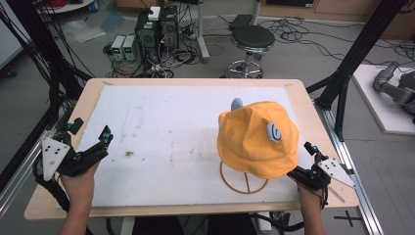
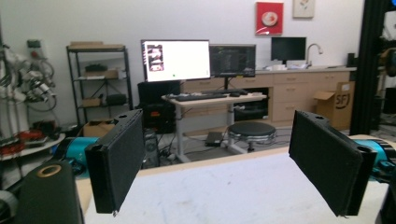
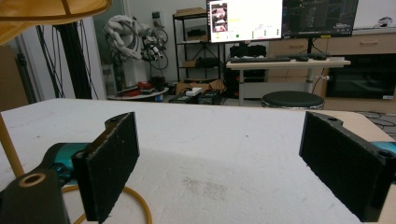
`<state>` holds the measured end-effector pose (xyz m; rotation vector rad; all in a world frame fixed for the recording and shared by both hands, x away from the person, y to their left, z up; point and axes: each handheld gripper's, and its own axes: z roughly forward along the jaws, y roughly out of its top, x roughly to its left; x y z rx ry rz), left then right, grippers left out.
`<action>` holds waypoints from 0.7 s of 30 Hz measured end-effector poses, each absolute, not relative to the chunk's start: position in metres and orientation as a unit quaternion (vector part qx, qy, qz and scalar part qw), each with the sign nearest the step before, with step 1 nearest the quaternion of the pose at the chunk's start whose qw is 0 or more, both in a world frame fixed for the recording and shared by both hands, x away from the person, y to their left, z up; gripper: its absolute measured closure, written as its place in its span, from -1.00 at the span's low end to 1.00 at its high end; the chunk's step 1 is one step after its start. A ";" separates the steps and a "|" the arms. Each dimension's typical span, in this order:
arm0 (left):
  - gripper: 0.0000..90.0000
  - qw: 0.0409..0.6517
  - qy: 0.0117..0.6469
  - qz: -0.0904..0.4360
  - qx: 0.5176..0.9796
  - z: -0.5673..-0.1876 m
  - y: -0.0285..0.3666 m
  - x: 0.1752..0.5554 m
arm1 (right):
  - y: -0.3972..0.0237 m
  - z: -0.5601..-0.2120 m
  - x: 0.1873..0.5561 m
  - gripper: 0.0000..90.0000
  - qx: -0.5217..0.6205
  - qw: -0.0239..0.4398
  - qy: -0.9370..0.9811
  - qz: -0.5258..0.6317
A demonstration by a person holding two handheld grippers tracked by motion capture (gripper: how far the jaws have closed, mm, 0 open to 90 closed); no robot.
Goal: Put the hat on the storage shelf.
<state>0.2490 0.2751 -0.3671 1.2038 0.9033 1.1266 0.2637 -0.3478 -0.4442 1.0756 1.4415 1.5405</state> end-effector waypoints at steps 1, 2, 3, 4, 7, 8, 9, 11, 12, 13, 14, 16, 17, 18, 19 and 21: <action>-0.58 0.590 0.388 0.484 0.517 -0.367 0.275 0.249 | -0.348 -0.444 0.264 -0.74 0.421 0.377 0.564 0.602; -0.57 0.584 0.390 0.486 0.520 -0.374 0.279 0.249 | -0.348 -0.444 0.264 -0.74 0.420 0.378 0.563 0.603; -0.57 0.584 0.390 0.486 0.520 -0.374 0.279 0.249 | -0.348 -0.444 0.264 -0.74 0.420 0.379 0.565 0.601; -0.57 0.579 0.395 0.486 0.522 -0.380 0.282 0.251 | -0.348 -0.444 0.265 -0.74 0.420 0.378 0.566 0.601; -0.57 0.579 0.402 0.481 0.521 -0.386 0.285 0.253 | -0.347 -0.444 0.265 -0.74 0.418 0.381 0.566 0.600; -0.57 0.579 0.406 0.478 0.520 -0.389 0.286 0.254 | -0.347 -0.445 0.265 -0.74 0.418 0.379 0.566 0.601; -0.57 0.582 0.410 0.475 0.518 -0.392 0.287 0.254 | -0.347 -0.445 0.265 -0.74 0.418 0.379 0.566 0.601; -0.57 0.578 0.421 0.472 0.516 -0.400 0.290 0.255 | -0.347 -0.445 0.266 -0.74 0.417 0.381 0.569 0.598; -0.57 0.579 0.425 0.469 0.514 -0.402 0.291 0.255 | -0.347 -0.446 0.266 -0.74 0.417 0.380 0.570 0.597; -0.57 0.581 0.430 0.467 0.509 -0.405 0.292 0.255 | -0.347 -0.446 0.266 -0.74 0.418 0.380 0.570 0.597; -0.57 0.581 0.430 0.467 0.509 -0.405 0.292 0.255 | -0.347 -0.446 0.266 -0.74 0.418 0.380 0.570 0.596; -0.57 0.580 0.435 0.464 0.509 -0.408 0.293 0.255 | -0.347 -0.446 0.266 -0.74 0.417 0.381 0.570 0.596; -0.57 0.578 0.436 0.466 0.508 -0.410 0.293 0.255 | -0.347 -0.446 0.266 -0.74 0.416 0.383 0.570 0.597; -0.58 0.576 0.437 0.467 0.509 -0.411 0.293 0.255 | -0.347 -0.446 0.266 -0.74 0.417 0.381 0.568 0.598; -0.58 0.575 0.438 0.468 0.508 -0.412 0.293 0.255 | -0.347 -0.446 0.266 -0.74 0.419 0.382 0.567 0.598; -0.58 0.573 0.440 0.468 0.509 -0.412 0.294 0.254 | -0.347 -0.446 0.266 -0.74 0.419 0.382 0.567 0.598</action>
